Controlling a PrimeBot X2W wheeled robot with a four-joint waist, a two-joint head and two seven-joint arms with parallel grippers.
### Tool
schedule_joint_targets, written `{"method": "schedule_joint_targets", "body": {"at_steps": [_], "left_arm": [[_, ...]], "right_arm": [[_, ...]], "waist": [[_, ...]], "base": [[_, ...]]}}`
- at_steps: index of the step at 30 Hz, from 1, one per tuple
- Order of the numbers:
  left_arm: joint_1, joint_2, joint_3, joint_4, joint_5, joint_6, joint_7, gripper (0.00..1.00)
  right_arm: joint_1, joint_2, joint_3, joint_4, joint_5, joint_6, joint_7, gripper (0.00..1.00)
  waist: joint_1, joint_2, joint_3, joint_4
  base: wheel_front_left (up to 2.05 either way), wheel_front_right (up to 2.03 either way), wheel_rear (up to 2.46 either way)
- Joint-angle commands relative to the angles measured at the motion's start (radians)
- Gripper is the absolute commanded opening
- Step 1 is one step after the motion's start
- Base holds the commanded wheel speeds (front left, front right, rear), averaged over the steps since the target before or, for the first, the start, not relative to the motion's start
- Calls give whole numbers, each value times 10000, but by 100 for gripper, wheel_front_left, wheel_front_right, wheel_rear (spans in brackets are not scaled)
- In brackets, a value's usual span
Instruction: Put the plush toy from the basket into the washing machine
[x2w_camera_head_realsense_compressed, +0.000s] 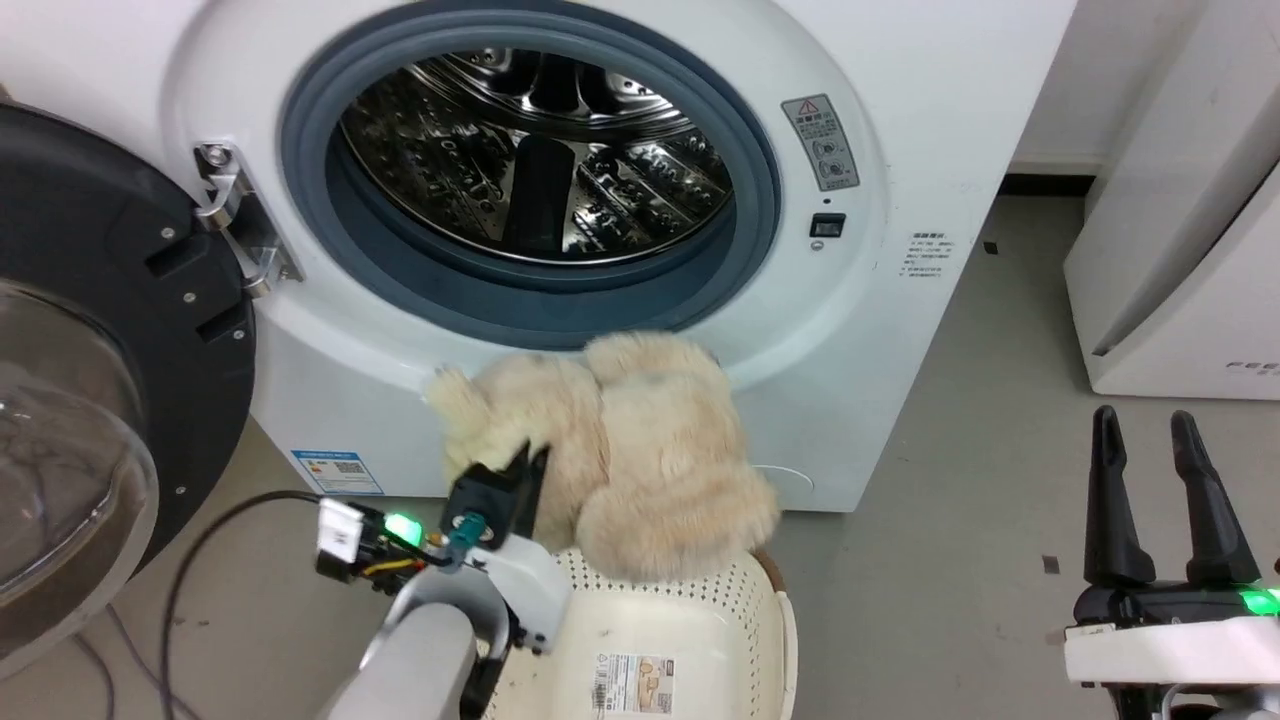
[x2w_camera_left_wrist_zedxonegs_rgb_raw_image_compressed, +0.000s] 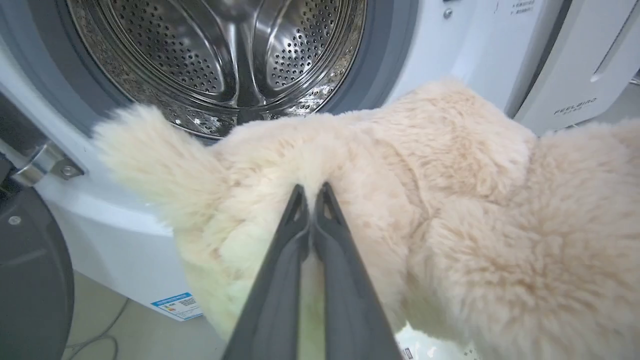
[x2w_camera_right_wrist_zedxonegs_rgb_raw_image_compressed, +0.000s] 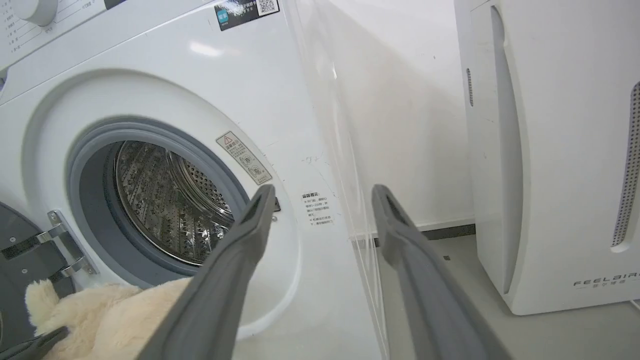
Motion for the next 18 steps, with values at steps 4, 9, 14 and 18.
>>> {"method": "schedule_joint_targets", "body": {"at_steps": [4,9,14,18], "left_arm": [[156,123,428,-949,-85,272,-96,0],[-42,139,871,-1334,-172,378,-96,0],[-466,147,1360,-1384,-235,463,-97,0],[-938,207,1778,-1282,-277,486,-97,0]], "right_arm": [[179,-2,33,0,-74,6,-44,100],[99,-2,114,-39,-77,6,-44,100],[-101,-2,202,-108,-83,6,-44,100],[-322,-2,205,-173,-68,6,-44,100]], "waist": [[1,0,-36,44],[1,0,114,-27],[1,0,488,-296],[1,0,986,-608]], "base": [[0,0,0],[0,0,0],[0,0,0],[0,0,0]]}}
